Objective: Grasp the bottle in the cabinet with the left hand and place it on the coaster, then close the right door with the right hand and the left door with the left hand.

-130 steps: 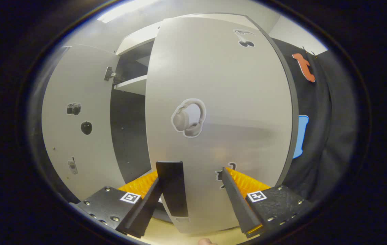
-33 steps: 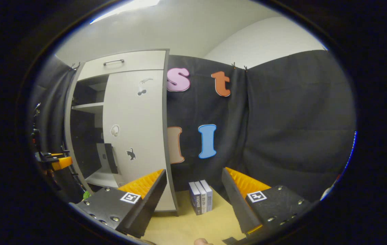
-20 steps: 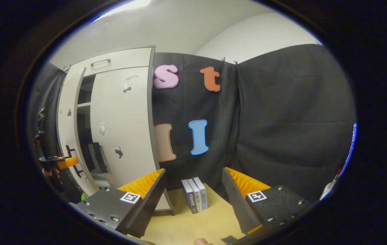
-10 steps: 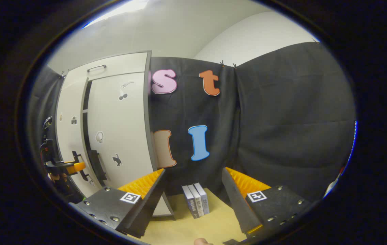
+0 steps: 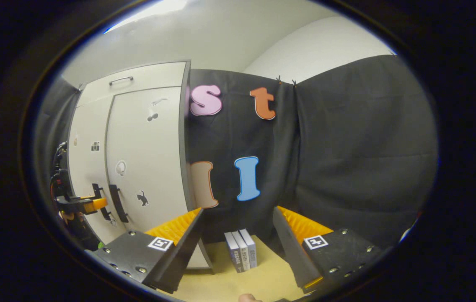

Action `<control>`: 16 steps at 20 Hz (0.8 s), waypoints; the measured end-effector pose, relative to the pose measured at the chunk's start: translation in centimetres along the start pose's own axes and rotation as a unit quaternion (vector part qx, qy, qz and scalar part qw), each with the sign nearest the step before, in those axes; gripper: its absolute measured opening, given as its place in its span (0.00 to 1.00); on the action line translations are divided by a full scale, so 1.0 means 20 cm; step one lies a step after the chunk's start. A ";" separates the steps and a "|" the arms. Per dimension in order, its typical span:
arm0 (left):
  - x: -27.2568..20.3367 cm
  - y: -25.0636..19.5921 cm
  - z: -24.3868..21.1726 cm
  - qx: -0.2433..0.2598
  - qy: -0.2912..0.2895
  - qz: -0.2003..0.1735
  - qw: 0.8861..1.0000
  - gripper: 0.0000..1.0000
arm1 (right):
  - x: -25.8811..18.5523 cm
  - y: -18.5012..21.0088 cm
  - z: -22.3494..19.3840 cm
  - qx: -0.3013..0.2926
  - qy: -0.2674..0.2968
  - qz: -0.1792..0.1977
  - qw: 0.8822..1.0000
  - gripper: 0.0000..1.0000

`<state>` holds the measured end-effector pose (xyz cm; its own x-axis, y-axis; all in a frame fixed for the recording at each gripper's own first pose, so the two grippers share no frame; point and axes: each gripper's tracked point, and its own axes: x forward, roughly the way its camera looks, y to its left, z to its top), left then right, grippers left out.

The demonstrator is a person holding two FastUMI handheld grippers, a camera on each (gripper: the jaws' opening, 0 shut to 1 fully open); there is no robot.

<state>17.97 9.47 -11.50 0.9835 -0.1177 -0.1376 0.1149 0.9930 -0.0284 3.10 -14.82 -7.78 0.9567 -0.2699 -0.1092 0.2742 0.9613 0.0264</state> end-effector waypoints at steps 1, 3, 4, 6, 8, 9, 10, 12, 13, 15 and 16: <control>0.00 0.00 0.00 -0.001 0.000 0.000 1.000 0.77 | 0.01 0.00 0.00 0.001 0.000 0.000 1.000 0.99; 0.01 0.00 0.00 0.005 0.002 0.002 1.000 0.76 | 0.02 0.00 0.00 0.003 -0.002 0.001 1.000 0.98; 0.01 -0.01 0.00 0.006 0.003 0.003 1.000 0.76 | 0.02 0.00 0.00 0.003 -0.002 0.001 1.000 0.98; 0.01 0.00 0.00 0.005 0.002 0.003 1.000 0.77 | 0.03 0.01 -0.01 0.003 -0.002 0.003 1.000 0.98; 0.01 0.00 0.00 0.006 0.002 0.003 1.000 0.76 | 0.04 0.02 -0.01 0.002 -0.002 0.006 1.000 0.98; 0.01 0.00 0.00 0.007 0.001 0.004 1.000 0.76 | 0.04 0.02 -0.01 0.002 -0.002 0.007 1.000 0.98; 0.01 0.00 0.00 0.007 0.001 0.006 1.000 0.76 | 0.04 0.03 -0.01 0.002 -0.002 0.009 1.000 0.98; 0.02 0.00 0.00 0.015 0.002 0.013 1.000 0.76 | 0.05 0.05 -0.01 0.003 -0.002 0.014 1.000 0.98; 0.02 0.00 0.00 0.020 0.004 0.016 1.000 0.76 | 0.05 0.07 -0.01 0.003 0.000 0.018 1.000 0.98; 0.02 0.00 0.00 0.022 0.005 0.016 1.000 0.77 | 0.03 0.12 0.00 0.002 0.000 0.032 0.999 0.98; 0.01 0.00 0.01 0.018 0.003 0.017 1.000 0.77 | 0.02 0.16 0.01 0.000 -0.002 0.041 0.999 0.98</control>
<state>18.18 9.41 -11.36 0.9859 -0.0840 -0.1446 0.0866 0.9962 0.0118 4.25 -11.92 -7.61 0.9764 -0.1900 -0.1029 0.1945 0.9803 0.0355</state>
